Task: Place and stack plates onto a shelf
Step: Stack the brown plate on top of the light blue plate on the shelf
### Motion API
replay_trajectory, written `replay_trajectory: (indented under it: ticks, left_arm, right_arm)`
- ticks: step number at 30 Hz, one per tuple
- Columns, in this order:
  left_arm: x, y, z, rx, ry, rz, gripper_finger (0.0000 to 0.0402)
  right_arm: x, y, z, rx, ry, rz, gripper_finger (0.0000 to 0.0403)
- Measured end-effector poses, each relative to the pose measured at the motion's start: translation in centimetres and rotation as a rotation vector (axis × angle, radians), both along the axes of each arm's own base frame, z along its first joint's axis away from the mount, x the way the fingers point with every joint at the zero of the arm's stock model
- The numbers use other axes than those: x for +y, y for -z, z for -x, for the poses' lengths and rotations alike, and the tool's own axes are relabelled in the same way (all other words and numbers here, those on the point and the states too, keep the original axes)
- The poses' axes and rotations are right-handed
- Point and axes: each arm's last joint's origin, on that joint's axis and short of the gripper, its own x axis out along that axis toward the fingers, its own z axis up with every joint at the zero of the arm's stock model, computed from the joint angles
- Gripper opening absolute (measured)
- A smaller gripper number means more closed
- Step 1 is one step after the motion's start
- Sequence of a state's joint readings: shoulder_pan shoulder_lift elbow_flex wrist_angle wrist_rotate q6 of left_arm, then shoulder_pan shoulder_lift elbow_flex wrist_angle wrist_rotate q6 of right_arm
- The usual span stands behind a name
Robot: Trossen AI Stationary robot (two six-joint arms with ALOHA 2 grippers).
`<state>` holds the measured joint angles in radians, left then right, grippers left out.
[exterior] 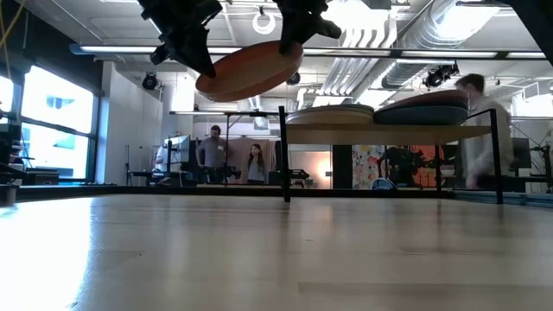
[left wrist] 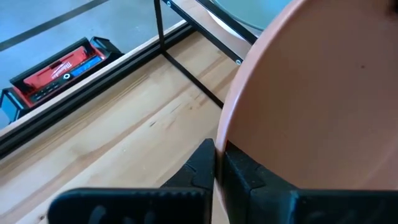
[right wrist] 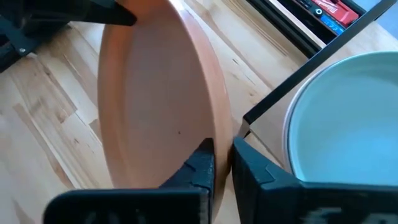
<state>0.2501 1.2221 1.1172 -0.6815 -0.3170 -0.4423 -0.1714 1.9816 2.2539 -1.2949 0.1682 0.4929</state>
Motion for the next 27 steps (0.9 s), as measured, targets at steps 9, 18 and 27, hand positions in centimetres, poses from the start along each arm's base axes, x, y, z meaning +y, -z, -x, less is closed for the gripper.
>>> replay_trajectory:
  ticks: [9, 18, 27]
  left_arm:
    - [0.0, 0.0, 0.0, 0.003, 0.025, 0.002, 0.0039]
    - [0.9, 0.0, 0.2, -0.010, 0.042, 0.057, 0.0090]
    - [1.2, -1.0, 0.7, -0.092, 0.032, 0.030, 0.0116]
  right_arm:
    - [-0.5, 0.0, 0.1, 0.004, 0.003, 0.002, 0.0003]
    - [-1.1, 0.0, 0.3, 0.011, 0.005, 0.004, 0.0001]
    - [-2.4, 0.1, 0.7, 0.034, 0.011, 0.011, 0.0000]
